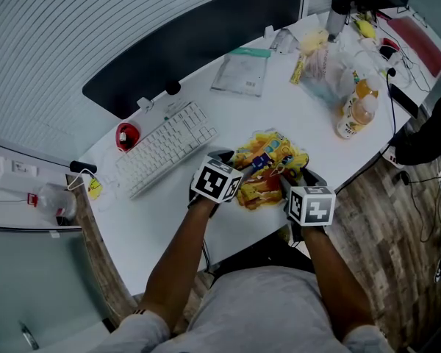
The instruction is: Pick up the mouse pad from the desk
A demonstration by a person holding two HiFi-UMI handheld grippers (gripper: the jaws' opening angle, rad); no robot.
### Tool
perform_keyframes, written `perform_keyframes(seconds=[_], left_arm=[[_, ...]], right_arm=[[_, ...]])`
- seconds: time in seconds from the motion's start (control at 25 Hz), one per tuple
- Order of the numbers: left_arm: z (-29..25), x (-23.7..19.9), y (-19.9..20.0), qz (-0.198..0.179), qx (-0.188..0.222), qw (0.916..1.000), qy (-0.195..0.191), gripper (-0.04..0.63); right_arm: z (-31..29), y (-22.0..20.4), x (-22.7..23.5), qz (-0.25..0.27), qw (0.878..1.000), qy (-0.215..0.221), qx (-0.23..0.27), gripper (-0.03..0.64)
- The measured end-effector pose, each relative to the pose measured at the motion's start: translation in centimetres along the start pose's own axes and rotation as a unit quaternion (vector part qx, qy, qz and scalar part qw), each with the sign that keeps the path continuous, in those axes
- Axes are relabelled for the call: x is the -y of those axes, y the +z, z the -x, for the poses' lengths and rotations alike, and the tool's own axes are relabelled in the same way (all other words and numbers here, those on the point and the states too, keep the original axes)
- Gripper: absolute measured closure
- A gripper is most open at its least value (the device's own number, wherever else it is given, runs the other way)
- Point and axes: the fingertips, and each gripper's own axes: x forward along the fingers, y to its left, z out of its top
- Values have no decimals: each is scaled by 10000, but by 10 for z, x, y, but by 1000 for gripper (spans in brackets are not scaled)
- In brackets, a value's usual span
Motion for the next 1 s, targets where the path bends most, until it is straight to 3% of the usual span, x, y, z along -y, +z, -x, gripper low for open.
perform_keyframes(seconds=[0.32, 0.6, 1.0], left_arm=[[1, -2, 0, -188, -14, 9998, 23, 337], [1, -2, -1, -375, 39, 9992, -139, 337], [14, -1, -2, -567, 241, 9960, -644, 291]], right_arm=[[1, 6, -9, 134, 9995, 295, 9, 368], [8, 11, -27, 557, 9943, 840, 350, 457], [35, 24, -48, 1516, 9689, 1529, 1224, 485]])
